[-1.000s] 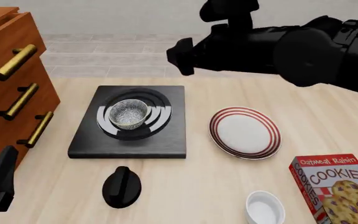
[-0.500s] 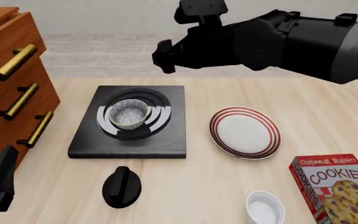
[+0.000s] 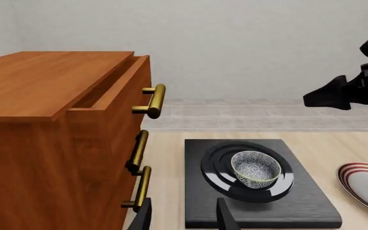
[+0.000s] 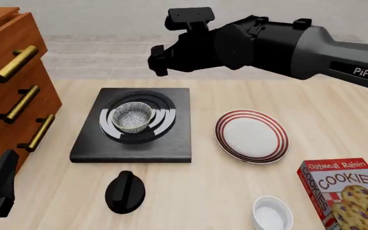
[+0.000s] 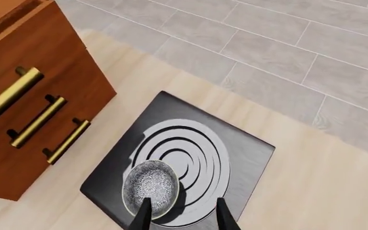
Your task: Pick the akita bowl on the stove and place it on the plate.
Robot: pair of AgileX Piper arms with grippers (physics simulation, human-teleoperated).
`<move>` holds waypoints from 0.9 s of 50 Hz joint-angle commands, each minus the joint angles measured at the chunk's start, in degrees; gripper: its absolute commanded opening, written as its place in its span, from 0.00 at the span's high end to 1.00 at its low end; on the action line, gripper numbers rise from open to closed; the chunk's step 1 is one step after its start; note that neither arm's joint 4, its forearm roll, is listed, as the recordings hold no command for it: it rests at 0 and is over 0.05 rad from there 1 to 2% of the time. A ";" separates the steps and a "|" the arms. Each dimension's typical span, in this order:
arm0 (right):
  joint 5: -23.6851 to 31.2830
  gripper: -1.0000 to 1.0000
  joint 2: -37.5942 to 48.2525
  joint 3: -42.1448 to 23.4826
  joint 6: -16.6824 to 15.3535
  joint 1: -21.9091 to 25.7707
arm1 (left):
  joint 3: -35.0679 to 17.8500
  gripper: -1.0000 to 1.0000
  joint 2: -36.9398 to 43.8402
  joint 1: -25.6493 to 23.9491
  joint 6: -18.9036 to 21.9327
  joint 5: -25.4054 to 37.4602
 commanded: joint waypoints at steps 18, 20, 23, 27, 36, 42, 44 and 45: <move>2.08 0.00 8.54 -7.12 -0.48 -0.36 | 0.00 0.00 0.00 0.00 0.00 0.00; 2.06 0.00 9.02 -7.42 -0.57 -0.47 | 0.00 0.00 0.00 0.00 0.00 0.00; 2.11 0.00 9.11 -7.41 -0.28 -0.08 | 0.00 0.00 0.00 0.00 0.00 0.00; 1.91 0.00 9.74 -7.46 -0.09 -0.14 | 0.00 0.00 0.00 0.00 0.00 0.00; 1.57 0.00 10.88 -8.13 0.28 -0.25 | 0.00 0.00 0.00 0.00 0.00 0.00; 0.54 0.00 11.55 -7.58 0.83 -0.14 | 0.00 0.00 0.00 0.00 0.00 0.00; 0.33 0.00 11.65 -7.51 1.02 -0.16 | 0.00 0.00 0.00 0.00 0.00 0.00; 0.20 0.00 11.76 -7.46 1.07 -0.20 | 0.00 0.00 0.00 0.00 0.00 0.00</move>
